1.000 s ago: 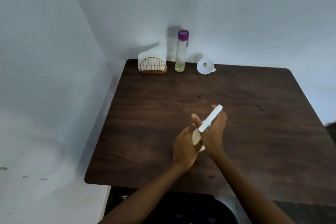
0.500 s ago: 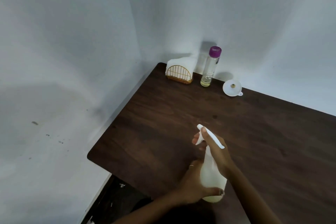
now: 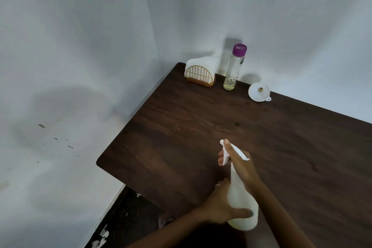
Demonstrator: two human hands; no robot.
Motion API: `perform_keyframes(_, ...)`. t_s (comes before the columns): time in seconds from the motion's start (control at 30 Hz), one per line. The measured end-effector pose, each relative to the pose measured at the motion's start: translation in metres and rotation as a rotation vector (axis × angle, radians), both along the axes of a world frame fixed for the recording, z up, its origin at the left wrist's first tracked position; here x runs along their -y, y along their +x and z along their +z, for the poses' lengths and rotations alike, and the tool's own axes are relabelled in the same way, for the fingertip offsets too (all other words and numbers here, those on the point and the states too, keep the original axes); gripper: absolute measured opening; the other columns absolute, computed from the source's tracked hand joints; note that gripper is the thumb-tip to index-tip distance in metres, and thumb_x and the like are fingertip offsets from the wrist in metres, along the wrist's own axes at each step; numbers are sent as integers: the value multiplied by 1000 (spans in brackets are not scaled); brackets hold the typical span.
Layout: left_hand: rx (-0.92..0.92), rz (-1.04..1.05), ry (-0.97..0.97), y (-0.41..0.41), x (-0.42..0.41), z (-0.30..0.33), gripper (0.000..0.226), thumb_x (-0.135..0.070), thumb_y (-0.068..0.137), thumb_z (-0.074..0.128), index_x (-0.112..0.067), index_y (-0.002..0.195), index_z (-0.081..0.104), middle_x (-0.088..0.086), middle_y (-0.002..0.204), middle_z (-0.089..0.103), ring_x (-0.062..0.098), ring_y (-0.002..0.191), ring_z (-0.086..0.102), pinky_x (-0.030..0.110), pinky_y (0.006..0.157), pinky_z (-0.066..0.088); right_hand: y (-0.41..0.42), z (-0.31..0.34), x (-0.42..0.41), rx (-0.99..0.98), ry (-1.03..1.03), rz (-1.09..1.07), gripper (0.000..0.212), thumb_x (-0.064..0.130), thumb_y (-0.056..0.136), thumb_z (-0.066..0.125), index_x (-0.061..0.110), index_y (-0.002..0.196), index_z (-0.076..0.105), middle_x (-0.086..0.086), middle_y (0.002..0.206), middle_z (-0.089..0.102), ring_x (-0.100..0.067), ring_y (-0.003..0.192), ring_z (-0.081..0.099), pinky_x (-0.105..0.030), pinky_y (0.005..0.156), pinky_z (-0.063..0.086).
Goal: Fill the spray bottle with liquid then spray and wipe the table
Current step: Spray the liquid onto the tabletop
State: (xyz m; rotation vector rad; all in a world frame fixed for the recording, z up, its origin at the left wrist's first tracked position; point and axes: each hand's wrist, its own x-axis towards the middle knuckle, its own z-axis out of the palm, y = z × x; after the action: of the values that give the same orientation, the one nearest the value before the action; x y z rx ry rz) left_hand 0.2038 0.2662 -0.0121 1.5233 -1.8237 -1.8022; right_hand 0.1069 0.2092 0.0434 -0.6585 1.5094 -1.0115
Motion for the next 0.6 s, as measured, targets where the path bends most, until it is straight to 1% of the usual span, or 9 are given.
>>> perform_keyframes(0.07, 12, -83, 11, -12, -5, 6, 100, -65, 53, 77, -31, 137, 35, -10, 135, 44, 9, 123, 45, 37, 102, 46, -14, 4, -14, 43, -10, -94, 33, 29, 92, 55, -2, 98, 64, -15, 82, 61, -17, 68, 59, -13, 54, 53)
perform_keyframes(0.13, 22, -179, 25, -26, -12, 12, 108, -69, 51, 77, -32, 141, 29, -8, 139, 41, 11, 127, 42, 39, 105, 43, -29, 5, -29, -11, -20, -145, 35, 30, 91, 55, -4, 89, 65, -17, 79, 60, -17, 65, 58, -16, 60, 54)
perform_keyframes(0.2, -21, -251, 31, -39, -22, 17, 100, -61, 61, 77, -34, 142, 26, -7, 142, 40, 12, 131, 39, 39, 107, 40, -43, 4, -46, -77, -22, -170, 47, 32, 92, 56, -13, 82, 63, -20, 74, 58, -19, 63, 56, -13, 54, 51)
perform_keyframes(0.23, -37, -275, 27, -44, -27, 19, 96, -56, 66, 77, -34, 143, 25, -6, 143, 40, 11, 132, 38, 38, 108, 39, -49, 2, -54, -108, -10, -170, 50, 36, 91, 56, -13, 84, 64, -20, 72, 58, -20, 62, 57, -15, 53, 50)
perform_keyframes(0.3, -55, -318, 18, -51, -36, 22, 91, -48, 73, 76, -33, 145, 22, -4, 147, 36, 10, 135, 34, 37, 110, 36, -58, 0, -66, -164, 35, -150, 44, 45, 89, 57, 3, 89, 72, -16, 68, 61, -19, 60, 58, -22, 55, 50)
perform_keyframes(0.37, -86, -365, 21, -57, -43, 23, 90, -43, 77, 75, -35, 146, 18, -4, 150, 29, 10, 138, 29, 38, 111, 35, -66, -6, -76, -215, 90, -155, 39, 51, 86, 57, 17, 84, 75, -12, 66, 64, -18, 56, 58, -27, 54, 50)
perform_keyframes(0.43, -98, -401, 22, -60, -48, 24, 92, -41, 80, 73, -37, 147, 11, -11, 151, 20, 5, 138, 24, 39, 111, 35, -71, -12, -82, -257, 140, -166, 46, 57, 84, 58, 15, 75, 74, -12, 60, 63, -17, 51, 57, -29, 52, 49)
perform_keyframes(0.5, -98, -416, 26, -63, -51, 26, 90, -42, 79, 73, -34, 147, 14, -10, 148, 25, 5, 136, 27, 38, 111, 36, -73, -13, -86, -267, 162, -180, 52, 59, 82, 59, 10, 71, 72, -13, 57, 62, -17, 49, 57, -28, 51, 48)
perform_keyframes(0.6, -89, -396, 17, -65, -51, 25, 89, -41, 78, 75, -28, 145, 19, -1, 144, 37, 11, 134, 35, 37, 111, 35, -73, -10, -87, -209, 111, -190, 44, 51, 83, 62, 9, 75, 73, -11, 66, 67, -17, 56, 62, -26, 56, 50)
